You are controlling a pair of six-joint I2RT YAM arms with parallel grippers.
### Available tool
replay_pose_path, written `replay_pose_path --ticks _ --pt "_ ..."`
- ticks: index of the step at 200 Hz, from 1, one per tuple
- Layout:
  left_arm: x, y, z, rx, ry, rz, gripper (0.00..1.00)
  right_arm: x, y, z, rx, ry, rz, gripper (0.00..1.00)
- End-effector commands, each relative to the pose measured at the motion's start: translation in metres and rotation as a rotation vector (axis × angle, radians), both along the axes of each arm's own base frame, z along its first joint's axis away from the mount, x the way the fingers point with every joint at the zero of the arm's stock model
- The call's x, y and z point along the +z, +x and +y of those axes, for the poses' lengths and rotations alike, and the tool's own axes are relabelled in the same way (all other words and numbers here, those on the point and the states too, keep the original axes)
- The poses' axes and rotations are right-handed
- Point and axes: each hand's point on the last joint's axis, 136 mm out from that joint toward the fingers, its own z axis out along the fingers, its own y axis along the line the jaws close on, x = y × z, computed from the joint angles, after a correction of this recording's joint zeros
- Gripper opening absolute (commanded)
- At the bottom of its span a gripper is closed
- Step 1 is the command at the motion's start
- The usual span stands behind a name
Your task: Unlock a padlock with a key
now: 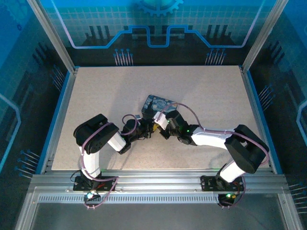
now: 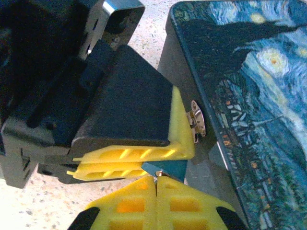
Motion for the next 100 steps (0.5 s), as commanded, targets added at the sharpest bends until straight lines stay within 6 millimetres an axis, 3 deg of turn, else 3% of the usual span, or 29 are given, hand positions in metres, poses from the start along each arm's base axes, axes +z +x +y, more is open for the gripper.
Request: replay_pose_path --ticks 1,41,100 --pt "0.019 -0.003 -0.004 -0.008 -0.042 -0.048 0.0 0.009 0.003 0.006 -0.073 0.15 0.094 0.0" --pt "0.018 -0.002 -0.002 -0.005 -0.029 -0.052 0.0 0.0 0.0 0.003 -0.126 0.187 0.169 0.0" --pt "0.021 -0.003 0.002 -0.008 0.035 -0.057 0.23 -0.005 0.0 -0.003 -0.175 0.234 0.215 0.0"
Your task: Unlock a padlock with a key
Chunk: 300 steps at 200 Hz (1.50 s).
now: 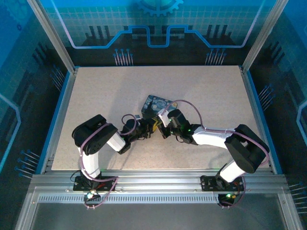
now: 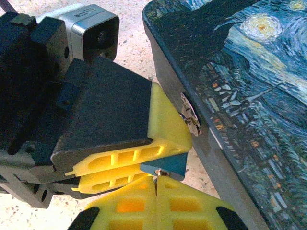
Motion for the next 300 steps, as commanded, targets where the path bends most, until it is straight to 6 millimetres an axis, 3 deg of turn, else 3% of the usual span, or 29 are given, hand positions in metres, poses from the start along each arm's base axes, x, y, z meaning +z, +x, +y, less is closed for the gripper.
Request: replay_pose_path --ticks 1,60,151,177,236,300 --pt "0.02 -0.002 0.0 -0.008 0.009 -0.055 0.23 -0.004 0.001 -0.003 -0.035 0.051 0.044 0.0" --pt "0.016 -0.004 0.003 -0.011 0.039 -0.034 0.53 -0.003 0.001 -0.004 -0.038 0.123 0.091 0.0" --pt "0.023 -0.012 0.022 -0.04 0.249 -0.05 0.68 0.003 -0.001 -0.003 -0.076 0.293 0.233 0.0" --pt "0.034 -0.015 0.035 -0.041 0.376 -0.082 0.72 0.001 -0.003 -0.002 -0.097 0.32 0.272 0.0" --pt "0.067 -0.02 0.077 0.004 0.651 -0.154 0.9 -0.004 -0.002 0.001 -0.145 0.389 0.345 0.0" --pt "0.064 -0.019 0.1 0.006 0.738 -0.175 0.97 -0.011 -0.003 0.001 -0.23 0.485 0.442 0.0"
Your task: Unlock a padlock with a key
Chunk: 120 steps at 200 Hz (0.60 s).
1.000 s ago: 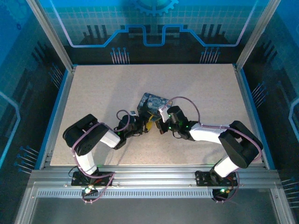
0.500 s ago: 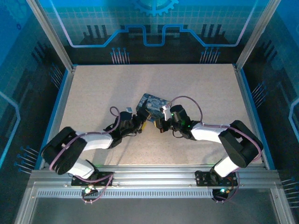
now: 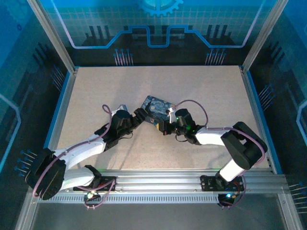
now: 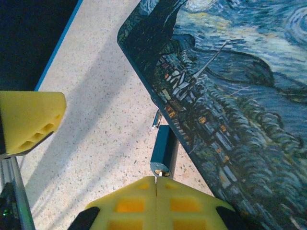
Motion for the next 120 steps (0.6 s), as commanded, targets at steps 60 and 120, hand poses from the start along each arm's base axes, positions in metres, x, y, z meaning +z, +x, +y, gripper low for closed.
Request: replay_pose_path --ticks 60,120 --pt "0.002 0.005 0.026 -0.028 0.173 -0.035 0.99 -0.031 -0.005 -0.003 -0.102 0.093 0.206 0.0" --pt "-0.002 0.009 0.034 -0.033 0.191 -0.021 0.99 -0.058 -0.007 -0.019 -0.188 0.092 0.319 0.0"
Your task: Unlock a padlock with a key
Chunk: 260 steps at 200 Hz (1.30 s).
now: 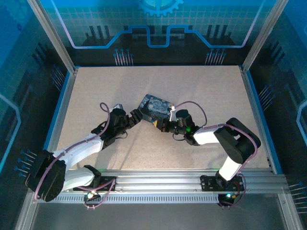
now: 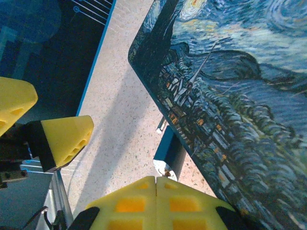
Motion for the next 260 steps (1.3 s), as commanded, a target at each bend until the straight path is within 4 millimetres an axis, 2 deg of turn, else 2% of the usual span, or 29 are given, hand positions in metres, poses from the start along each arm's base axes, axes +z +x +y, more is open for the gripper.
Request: replay_pose_path --ticks 1,59,97,128,183,225,260 --pt "0.012 0.005 0.0 -0.021 0.015 -0.021 0.99 -0.062 -0.017 -0.03 -0.08 -0.102 0.226 0.0" --pt "0.015 0.009 0.001 -0.029 0.035 -0.023 0.99 -0.053 -0.014 -0.036 -0.078 -0.155 0.173 0.1" --pt "0.016 0.012 0.005 -0.023 0.037 -0.022 0.99 -0.049 -0.015 -0.045 -0.095 -0.204 0.157 0.25" --pt "0.018 0.014 0.006 -0.028 0.038 -0.024 0.99 -0.043 -0.014 -0.045 -0.084 -0.215 0.129 0.27" --pt "0.027 0.036 0.003 -0.133 0.008 -0.04 0.99 -0.018 -0.008 -0.044 -0.002 -0.194 0.032 0.43" --pt "0.014 0.057 -0.018 -0.259 0.0 0.023 0.98 -0.02 0.005 -0.051 0.011 -0.18 0.038 0.44" --pt "0.005 0.066 -0.022 -0.267 0.002 0.044 0.96 -0.017 0.025 -0.057 0.046 -0.174 -0.004 0.45"
